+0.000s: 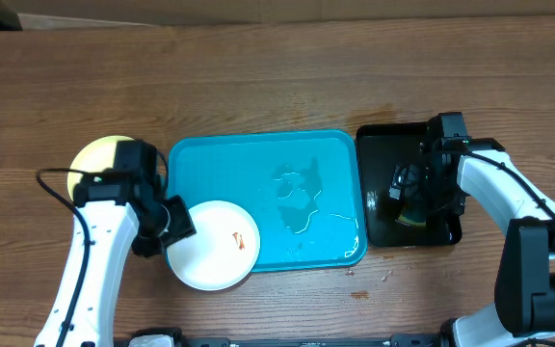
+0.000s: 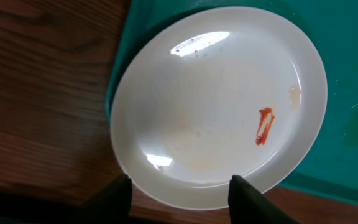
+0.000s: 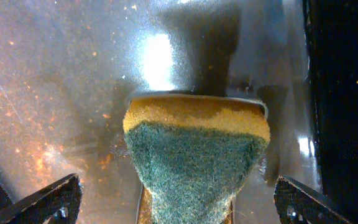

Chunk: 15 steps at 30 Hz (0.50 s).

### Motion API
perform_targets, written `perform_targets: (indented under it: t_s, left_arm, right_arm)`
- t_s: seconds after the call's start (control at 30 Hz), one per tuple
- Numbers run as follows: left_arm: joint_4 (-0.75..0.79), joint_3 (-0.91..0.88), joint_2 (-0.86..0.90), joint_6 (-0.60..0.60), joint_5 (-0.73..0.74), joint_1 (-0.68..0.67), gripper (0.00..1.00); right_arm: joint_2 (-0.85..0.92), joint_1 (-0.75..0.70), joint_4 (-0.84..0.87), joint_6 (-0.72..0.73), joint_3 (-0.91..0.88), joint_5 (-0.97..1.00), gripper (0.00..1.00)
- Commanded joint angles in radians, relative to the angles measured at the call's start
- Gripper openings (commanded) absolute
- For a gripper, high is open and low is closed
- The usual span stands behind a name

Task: Clean dirty plates on tray and stack at the side
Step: 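Grip the white plate rim with the left gripper and drag it right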

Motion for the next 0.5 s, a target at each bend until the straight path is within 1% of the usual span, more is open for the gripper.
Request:
perform_targets:
  t_s: [0.0,0.03,0.17,0.2,0.3,0.4,0.47]
  left_arm:
    - [-0.028,0.016,0.004,-0.008,-0.115,0.012,0.56]
    - [-0.019,0.003,0.005,-0.012,-0.103,0.011,0.57]
    - [0.060,-0.084,0.016,-0.042,-0.095,0.010,0.67]
    - [0.080,-0.109,0.021,-0.052,-0.096,0.010,0.68]
    - [0.178,-0.203,0.040,-0.068,-0.098,0.010,0.73]
    - [0.240,-0.264,0.056,-0.083,-0.098,0.010,0.73]
    - [0.266,-0.292,0.067,-0.082,-0.078,0.010,0.70]
  right_arm:
    - [-0.008,0.001,0.001,0.001,0.019,-0.001,1.00]
    - [-0.008,0.001,0.001,0.001,0.019,-0.001,1.00]
    - [-0.008,0.001,0.001,0.001,0.019,0.000,1.00]
    - [-0.008,0.001,0.002,0.001,0.019,-0.001,1.00]
    - [-0.008,0.001,0.001,0.001,0.019,-0.001,1.00]
    - [-0.008,0.001,0.002,0.001,0.019,-0.001,1.00]
    - [-0.008,0.001,0.002,0.001,0.019,-0.001,1.00]
